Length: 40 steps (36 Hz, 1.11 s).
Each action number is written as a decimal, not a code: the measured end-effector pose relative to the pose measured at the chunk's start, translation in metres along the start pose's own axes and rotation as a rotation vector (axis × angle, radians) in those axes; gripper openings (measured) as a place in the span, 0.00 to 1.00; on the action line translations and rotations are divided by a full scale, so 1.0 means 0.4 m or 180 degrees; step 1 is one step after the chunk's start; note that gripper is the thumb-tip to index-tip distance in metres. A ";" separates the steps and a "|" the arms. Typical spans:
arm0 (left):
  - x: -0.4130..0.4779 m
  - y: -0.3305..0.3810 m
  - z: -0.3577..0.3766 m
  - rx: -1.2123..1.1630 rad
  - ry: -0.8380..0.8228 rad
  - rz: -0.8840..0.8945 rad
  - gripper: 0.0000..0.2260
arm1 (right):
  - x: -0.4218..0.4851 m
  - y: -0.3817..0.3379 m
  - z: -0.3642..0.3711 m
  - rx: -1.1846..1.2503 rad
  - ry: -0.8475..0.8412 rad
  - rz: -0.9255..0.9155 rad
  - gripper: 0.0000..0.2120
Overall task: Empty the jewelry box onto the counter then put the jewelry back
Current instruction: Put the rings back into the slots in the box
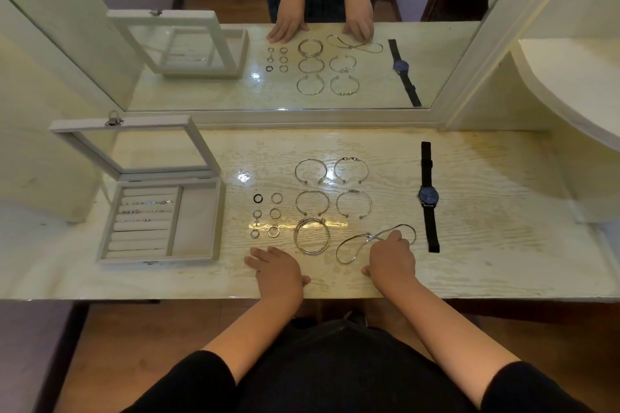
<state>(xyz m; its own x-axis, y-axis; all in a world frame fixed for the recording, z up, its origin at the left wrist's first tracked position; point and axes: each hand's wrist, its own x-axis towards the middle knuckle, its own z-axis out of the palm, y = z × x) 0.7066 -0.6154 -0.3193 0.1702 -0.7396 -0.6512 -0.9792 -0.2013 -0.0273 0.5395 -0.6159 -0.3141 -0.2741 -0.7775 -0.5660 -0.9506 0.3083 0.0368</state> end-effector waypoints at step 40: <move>-0.014 -0.008 -0.024 -0.0729 -0.0132 -0.0053 0.33 | -0.011 0.027 -0.001 0.0122 -0.0031 -0.0168 0.22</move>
<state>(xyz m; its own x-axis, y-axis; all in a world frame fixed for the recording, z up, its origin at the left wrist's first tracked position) 0.7098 -0.6168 -0.3085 0.1768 -0.7089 -0.6828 -0.9247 -0.3573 0.1316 0.5302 -0.6094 -0.3108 -0.2220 -0.7880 -0.5743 -0.9574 0.2879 -0.0249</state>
